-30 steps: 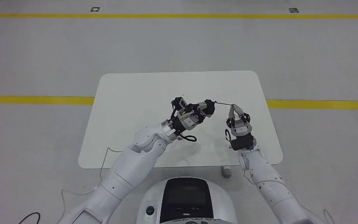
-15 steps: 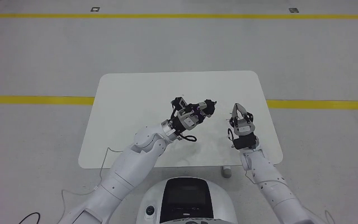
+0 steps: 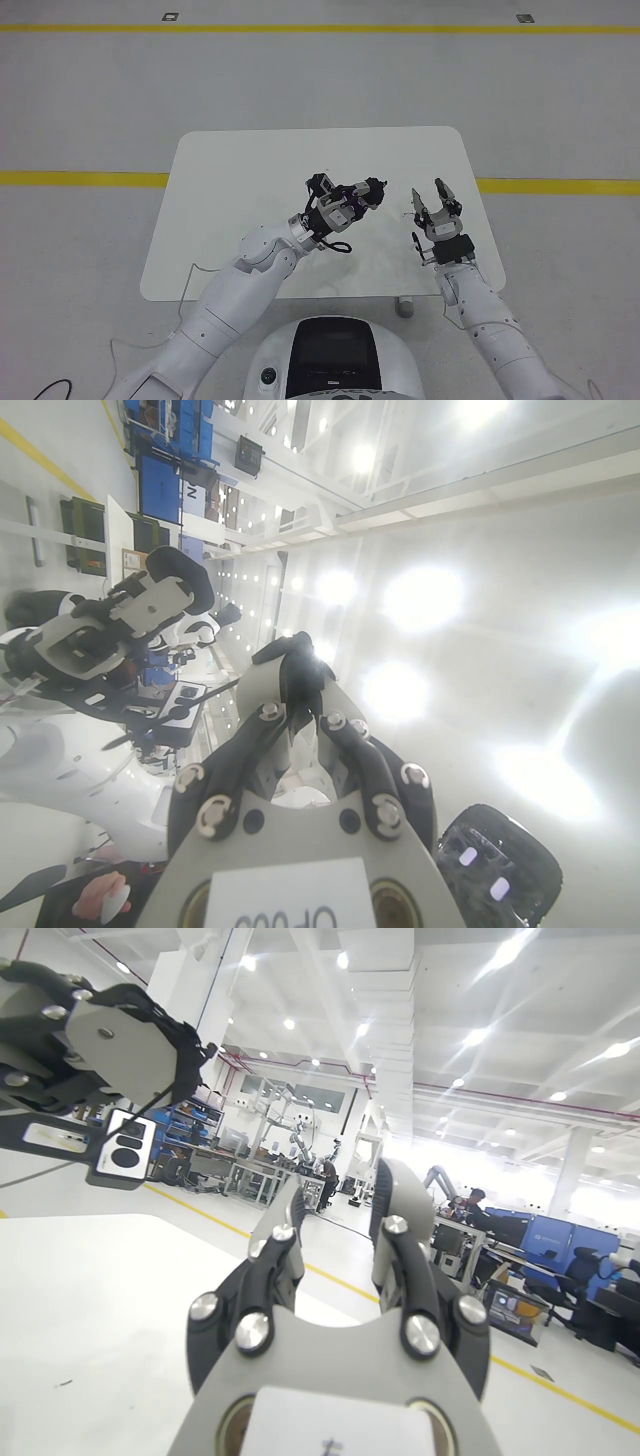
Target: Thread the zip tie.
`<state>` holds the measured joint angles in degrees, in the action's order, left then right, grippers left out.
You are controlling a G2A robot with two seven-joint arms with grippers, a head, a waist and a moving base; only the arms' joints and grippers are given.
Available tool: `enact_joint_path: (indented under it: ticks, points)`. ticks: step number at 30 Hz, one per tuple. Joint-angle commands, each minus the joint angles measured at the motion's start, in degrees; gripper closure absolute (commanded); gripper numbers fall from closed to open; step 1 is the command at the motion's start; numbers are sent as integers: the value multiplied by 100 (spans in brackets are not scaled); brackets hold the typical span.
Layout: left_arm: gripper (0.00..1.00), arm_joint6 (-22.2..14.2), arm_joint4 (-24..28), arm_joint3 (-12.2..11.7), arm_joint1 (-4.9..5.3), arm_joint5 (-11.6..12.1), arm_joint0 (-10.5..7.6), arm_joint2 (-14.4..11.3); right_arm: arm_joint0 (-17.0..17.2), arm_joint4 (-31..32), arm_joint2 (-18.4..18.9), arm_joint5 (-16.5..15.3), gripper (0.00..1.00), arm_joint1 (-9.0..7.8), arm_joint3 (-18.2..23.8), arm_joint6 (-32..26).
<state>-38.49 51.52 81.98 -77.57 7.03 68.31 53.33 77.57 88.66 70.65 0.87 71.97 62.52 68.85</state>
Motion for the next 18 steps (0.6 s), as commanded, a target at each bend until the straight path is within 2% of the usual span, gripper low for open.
enact_joint_path:
  ticks: [1, 3, 5, 7, 8, 10, 11, 13, 18]
  points:
    - [100, 39, -78, 15, 3, 10, 1, -8, 0, 0, 0, -8, 0, 0, 0, 0]
    - [100, 93, -526, 75, 26, 70, -13, -36, 37, -225, 13, -287, 0, 4, 77, -155]
    - [100, 136, -1091, 150, 68, 157, -2, -35, 72, -758, 170, -991, 0, -19, 109, -321]
    - [100, 18, -1234, 244, 101, 149, 39, 2, 120, -1170, 278, -1793, 0, -51, 120, -504]
    - [100, -82, -1425, 276, 133, 141, 43, 45, 168, -1463, 293, -2035, 0, -75, 156, -700]
    - [100, -179, -1682, 348, 176, 187, 70, 109, 258, -2119, 6, -2035, 0, -142, 403, -1420]
    - [100, -274, -1719, 399, 195, 262, 114, 136, 257, -2161, -5, -2035, 0, -192, 461, -1596]
    - [100, -348, -1641, 428, 211, 329, 171, 180, 257, -2161, -5, -2035, 0, -192, 461, -1596]
    - [100, -348, -1641, 428, 211, 329, 171, 180, 257, -2161, -5, -2035, 0, -192, 461, -1596]
